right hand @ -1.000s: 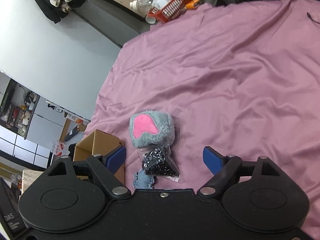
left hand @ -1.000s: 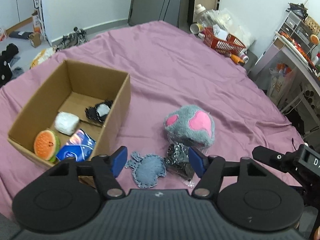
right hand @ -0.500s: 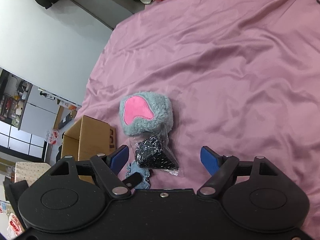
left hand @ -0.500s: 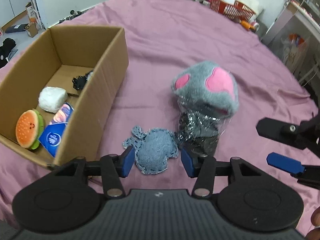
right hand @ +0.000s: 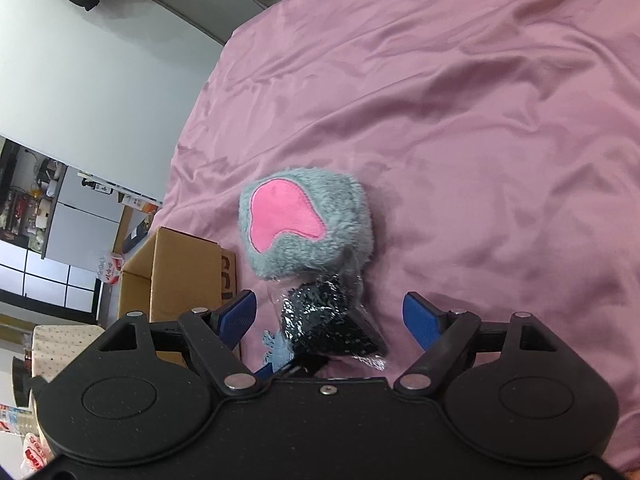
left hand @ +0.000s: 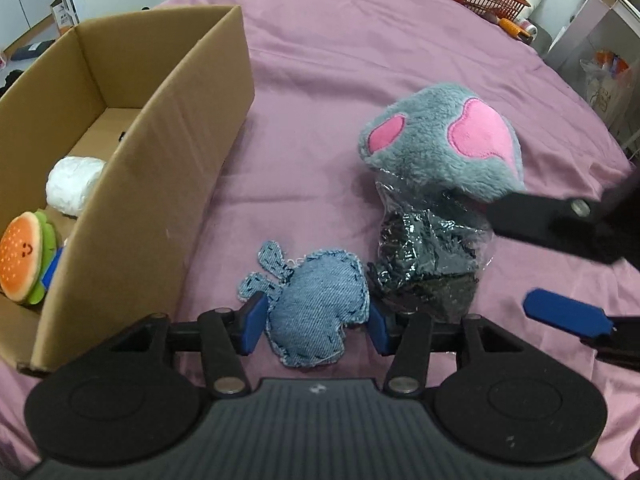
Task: Organize soft objects
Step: 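Grasp the denim cloth with the left tool while the right tool grasps the plastic-wrapped black bag, then carry the denim cloth and black bag over the box with both tools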
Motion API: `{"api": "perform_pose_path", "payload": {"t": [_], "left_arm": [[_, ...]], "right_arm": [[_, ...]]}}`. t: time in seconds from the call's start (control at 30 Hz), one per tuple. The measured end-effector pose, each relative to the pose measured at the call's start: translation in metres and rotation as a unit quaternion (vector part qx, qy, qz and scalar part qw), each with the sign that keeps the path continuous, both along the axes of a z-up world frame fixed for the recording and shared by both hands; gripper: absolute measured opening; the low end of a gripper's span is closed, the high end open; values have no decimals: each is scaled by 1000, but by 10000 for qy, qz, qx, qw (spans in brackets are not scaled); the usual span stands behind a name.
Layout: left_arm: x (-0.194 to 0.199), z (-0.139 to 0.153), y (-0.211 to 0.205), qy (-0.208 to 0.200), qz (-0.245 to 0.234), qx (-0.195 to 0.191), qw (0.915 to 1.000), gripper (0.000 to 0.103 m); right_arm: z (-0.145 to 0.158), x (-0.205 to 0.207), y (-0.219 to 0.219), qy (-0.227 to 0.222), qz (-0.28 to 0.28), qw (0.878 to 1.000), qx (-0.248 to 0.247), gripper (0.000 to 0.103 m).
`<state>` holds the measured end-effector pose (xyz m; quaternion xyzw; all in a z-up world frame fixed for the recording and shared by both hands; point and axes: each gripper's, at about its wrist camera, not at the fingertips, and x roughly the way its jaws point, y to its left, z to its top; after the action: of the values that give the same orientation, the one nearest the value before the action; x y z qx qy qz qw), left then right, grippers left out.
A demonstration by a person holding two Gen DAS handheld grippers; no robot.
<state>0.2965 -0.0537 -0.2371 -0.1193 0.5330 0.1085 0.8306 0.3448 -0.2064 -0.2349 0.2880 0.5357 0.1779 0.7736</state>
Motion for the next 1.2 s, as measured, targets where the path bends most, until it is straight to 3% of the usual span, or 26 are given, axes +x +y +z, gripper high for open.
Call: {"api": "perform_pose_path", "payload": {"t": [0.2, 0.33, 0.47, 0.73, 1.2], "left_arm": [[2, 2, 6, -50, 46, -151, 9999, 39], [-1, 8, 10, -99, 72, -234, 9997, 31], [-3, 15, 12, -156, 46, -352, 9993, 26], [-13, 25, 12, -290, 44, -476, 9984, 24], [-38, 80, 13, -725, 80, -423, 9964, 24]], "right_arm": [[-7, 5, 4, -23, -86, 9999, -70, 77], [-17, 6, 9, 163, 55, 9998, -65, 40], [-10, 0, 9, 3, 123, 9999, -105, 28], [5, -15, -7, -133, -115, 9998, -73, 24], [36, -32, -13, -554, -175, 9980, 248, 23]]}}
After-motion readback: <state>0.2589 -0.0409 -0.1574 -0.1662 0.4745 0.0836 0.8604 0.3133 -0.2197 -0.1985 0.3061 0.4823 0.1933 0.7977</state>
